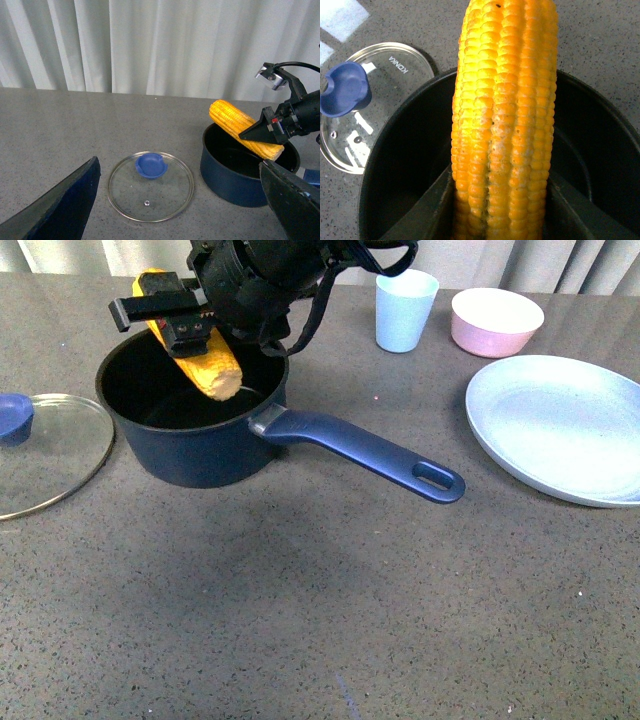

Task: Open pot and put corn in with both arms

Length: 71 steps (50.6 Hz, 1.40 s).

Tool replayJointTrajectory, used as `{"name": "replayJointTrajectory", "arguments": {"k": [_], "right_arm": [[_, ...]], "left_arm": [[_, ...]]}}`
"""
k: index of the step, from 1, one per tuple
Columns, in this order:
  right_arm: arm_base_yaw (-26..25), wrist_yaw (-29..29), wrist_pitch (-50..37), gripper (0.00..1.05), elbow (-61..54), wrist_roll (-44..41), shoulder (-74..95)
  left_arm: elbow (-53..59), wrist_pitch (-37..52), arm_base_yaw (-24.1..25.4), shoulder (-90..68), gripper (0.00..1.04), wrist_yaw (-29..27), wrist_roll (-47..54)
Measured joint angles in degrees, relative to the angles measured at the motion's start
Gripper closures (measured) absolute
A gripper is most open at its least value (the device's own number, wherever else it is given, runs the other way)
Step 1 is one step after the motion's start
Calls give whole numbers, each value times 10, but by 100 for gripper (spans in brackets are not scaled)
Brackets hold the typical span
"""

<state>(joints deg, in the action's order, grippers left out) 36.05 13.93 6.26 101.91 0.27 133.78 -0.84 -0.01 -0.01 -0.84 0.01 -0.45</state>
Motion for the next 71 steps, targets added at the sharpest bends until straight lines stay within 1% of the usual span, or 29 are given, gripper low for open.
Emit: {"name": "replayJointTrajectory", "arguments": {"k": [7, 8, 10, 12, 18, 20, 26, 28, 31, 34, 41, 42, 45, 46, 48, 49, 54, 57, 61, 67, 71], "right_arm": [[0, 2, -9, 44, -20, 0, -2], [0, 2, -12, 39, -27, 0, -4], [0, 2, -15, 33, -33, 0, -7], [0, 1, -22, 25, -44, 2, -13], [-4, -5, -53, 10, -68, 12, -34], [-6, -7, -64, 7, -78, 18, -44], [-13, -16, -104, 9, -113, 33, -81], [-18, -28, -126, 9, -132, 37, -100], [-29, -54, -173, 9, -172, 51, -134], [-50, -75, -238, 9, -233, 64, -186], [-104, -97, -352, 9, -377, 80, -313], [-105, -109, -362, 10, -387, 78, -321], [-110, -237, -447, 20, -451, 49, -362], [-112, -256, -461, 21, -462, 45, -369], [-122, -326, -511, 30, -516, 28, -402], [-127, -341, -526, 34, -537, 24, -415], [-153, -342, -558, 48, -616, 14, -459], [-170, -327, -570, 58, -668, 10, -486], [-197, -297, -585, 77, -744, 3, -533], [-231, -264, -594, 103, -817, 1, -600], [-249, -245, -594, 103, -857, -1, -639]], "left_arm": [[0, 0, 0, 0, 9, 0, 0], [0, 0, 0, 0, 9, 0, 0], [0, 0, 0, 0, 9, 0, 0], [0, 0, 0, 0, 9, 0, 0], [0, 0, 0, 0, 9, 0, 0], [0, 0, 0, 0, 9, 0, 0], [0, 0, 0, 0, 9, 0, 0], [0, 0, 0, 0, 9, 0, 0], [0, 0, 0, 0, 9, 0, 0], [0, 0, 0, 0, 9, 0, 0], [0, 0, 0, 0, 9, 0, 0], [0, 0, 0, 0, 9, 0, 0], [0, 0, 0, 0, 9, 0, 0], [0, 0, 0, 0, 9, 0, 0], [0, 0, 0, 0, 9, 0, 0], [0, 0, 0, 0, 9, 0, 0], [0, 0, 0, 0, 9, 0, 0], [0, 0, 0, 0, 9, 0, 0], [0, 0, 0, 0, 9, 0, 0], [0, 0, 0, 0, 9, 0, 0], [0, 0, 0, 0, 9, 0, 0]]}}
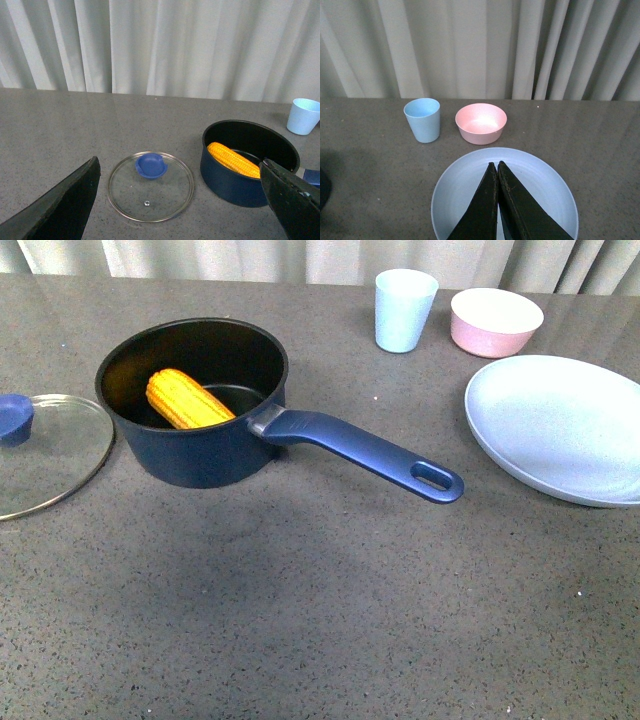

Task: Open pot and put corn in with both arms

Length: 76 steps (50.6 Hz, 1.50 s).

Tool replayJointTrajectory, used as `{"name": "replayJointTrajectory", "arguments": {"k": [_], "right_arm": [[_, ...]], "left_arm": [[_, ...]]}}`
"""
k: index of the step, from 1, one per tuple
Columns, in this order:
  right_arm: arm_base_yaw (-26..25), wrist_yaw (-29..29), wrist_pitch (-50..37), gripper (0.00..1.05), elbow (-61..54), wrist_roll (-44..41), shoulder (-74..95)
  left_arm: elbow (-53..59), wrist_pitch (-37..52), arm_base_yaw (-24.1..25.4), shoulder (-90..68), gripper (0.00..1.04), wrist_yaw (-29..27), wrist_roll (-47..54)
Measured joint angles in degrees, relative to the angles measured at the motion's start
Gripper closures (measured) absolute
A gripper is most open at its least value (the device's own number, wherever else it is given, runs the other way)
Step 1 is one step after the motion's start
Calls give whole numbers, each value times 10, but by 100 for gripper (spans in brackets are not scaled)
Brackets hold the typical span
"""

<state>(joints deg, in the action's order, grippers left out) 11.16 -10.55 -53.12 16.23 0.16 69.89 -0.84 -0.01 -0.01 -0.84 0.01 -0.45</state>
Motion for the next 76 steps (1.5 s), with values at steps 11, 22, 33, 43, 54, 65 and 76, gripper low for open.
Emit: {"name": "replayJointTrajectory", "arguments": {"k": [11, 22, 33, 43, 54, 65, 76], "right_arm": [[-38, 35, 28, 103, -70, 0, -97], [-61, 57, 76, 103, -110, 0, -183], [-109, 102, 80, 103, -148, 0, -221], [-110, 106, 150, 103, -149, 0, -306], [-110, 106, 234, 103, -149, 0, -398], [-110, 106, 300, 103, -149, 0, -467], [-110, 106, 350, 103, -149, 0, -518]], "left_arm": [[0, 0, 0, 0, 9, 0, 0], [0, 0, 0, 0, 9, 0, 0], [0, 0, 0, 0, 9, 0, 0], [0, 0, 0, 0, 9, 0, 0], [0, 0, 0, 0, 9, 0, 0], [0, 0, 0, 0, 9, 0, 0], [0, 0, 0, 0, 9, 0, 0]]}}
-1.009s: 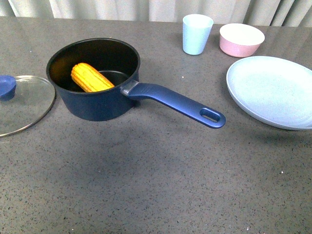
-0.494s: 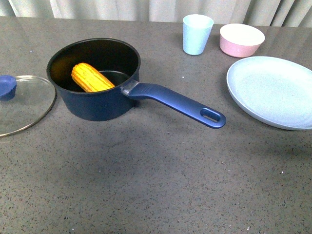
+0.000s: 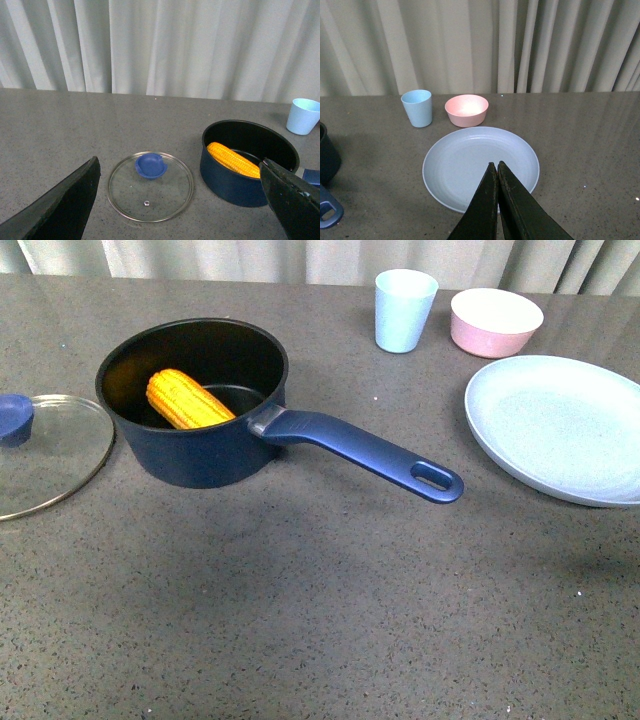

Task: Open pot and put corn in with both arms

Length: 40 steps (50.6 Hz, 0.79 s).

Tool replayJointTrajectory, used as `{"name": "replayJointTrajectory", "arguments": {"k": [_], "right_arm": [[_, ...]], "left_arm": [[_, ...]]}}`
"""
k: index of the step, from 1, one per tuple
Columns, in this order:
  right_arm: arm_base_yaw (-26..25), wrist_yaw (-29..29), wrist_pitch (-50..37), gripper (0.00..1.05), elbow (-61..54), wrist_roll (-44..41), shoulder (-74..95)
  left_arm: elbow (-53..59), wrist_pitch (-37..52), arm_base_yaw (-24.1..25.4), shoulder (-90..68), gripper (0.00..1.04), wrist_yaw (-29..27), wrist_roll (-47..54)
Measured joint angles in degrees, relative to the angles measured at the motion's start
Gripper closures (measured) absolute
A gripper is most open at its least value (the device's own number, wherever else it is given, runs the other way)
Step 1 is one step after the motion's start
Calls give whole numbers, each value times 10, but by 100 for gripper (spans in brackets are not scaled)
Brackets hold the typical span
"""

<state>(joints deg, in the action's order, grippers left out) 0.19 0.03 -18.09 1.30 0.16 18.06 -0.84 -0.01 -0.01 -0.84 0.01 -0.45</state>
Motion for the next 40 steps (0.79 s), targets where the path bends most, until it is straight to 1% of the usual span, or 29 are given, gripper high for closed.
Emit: {"name": "replayJointTrajectory", "arguments": {"k": [19, 20, 22, 24, 36, 37, 40], "right_arm": [[0, 0, 80, 103, 0, 0, -80], [0, 0, 95, 103, 0, 0, -93], [0, 1, 151, 103, 0, 0, -132], [0, 0, 174, 103, 0, 0, -163], [0, 0, 180, 103, 0, 0, -177], [0, 0, 180, 102, 0, 0, -177], [0, 0, 180, 91, 0, 0, -177]], "left_arm": [[0, 0, 0, 0, 9, 0, 0], [0, 0, 0, 0, 9, 0, 0], [0, 0, 0, 0, 9, 0, 0], [0, 0, 0, 0, 9, 0, 0], [0, 0, 0, 0, 9, 0, 0], [0, 0, 0, 0, 9, 0, 0], [0, 0, 0, 0, 9, 0, 0]]}}
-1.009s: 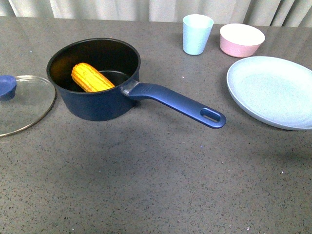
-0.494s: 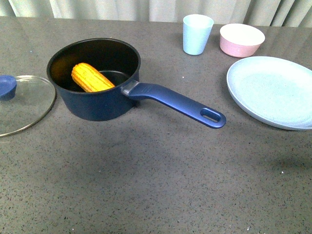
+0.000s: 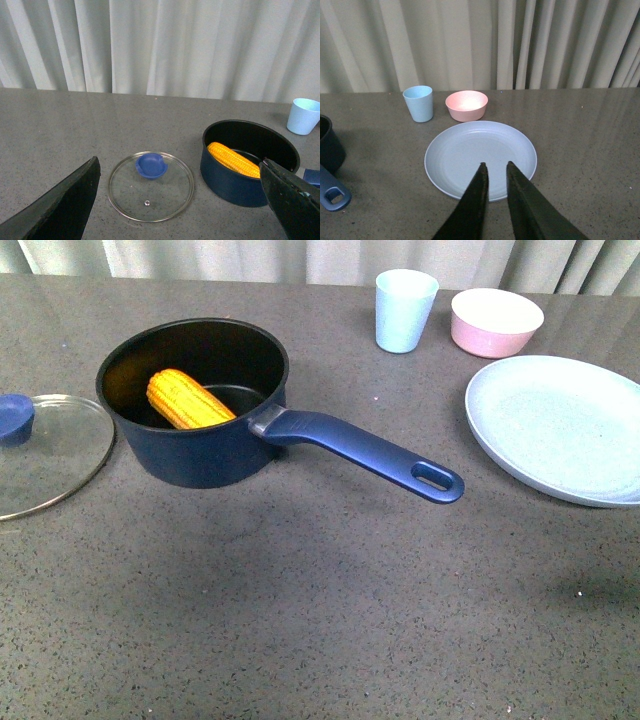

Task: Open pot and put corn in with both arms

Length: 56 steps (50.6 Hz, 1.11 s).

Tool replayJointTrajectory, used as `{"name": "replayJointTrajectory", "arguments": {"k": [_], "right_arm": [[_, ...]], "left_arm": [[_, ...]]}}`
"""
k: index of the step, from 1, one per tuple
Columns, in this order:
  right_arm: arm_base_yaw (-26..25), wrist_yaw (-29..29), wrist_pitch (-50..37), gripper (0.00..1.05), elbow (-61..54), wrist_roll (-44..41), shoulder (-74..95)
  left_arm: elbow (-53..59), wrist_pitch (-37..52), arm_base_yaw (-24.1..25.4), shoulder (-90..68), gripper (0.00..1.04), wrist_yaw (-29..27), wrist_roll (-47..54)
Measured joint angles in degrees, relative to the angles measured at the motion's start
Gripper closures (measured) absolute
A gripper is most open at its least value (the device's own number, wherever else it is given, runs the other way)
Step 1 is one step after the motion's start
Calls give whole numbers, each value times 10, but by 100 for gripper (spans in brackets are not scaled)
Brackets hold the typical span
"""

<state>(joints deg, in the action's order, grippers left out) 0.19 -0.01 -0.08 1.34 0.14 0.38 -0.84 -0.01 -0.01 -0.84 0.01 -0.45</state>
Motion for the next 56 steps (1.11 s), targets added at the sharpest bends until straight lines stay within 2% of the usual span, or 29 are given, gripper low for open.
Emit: {"name": "replayJointTrajectory", "arguments": {"k": [19, 56], "right_arm": [[0, 0, 0, 8, 0, 0, 0], [0, 0, 0, 9, 0, 0, 0]], "left_arm": [[0, 0, 0, 0, 9, 0, 0], [0, 0, 0, 0, 9, 0, 0]]}}
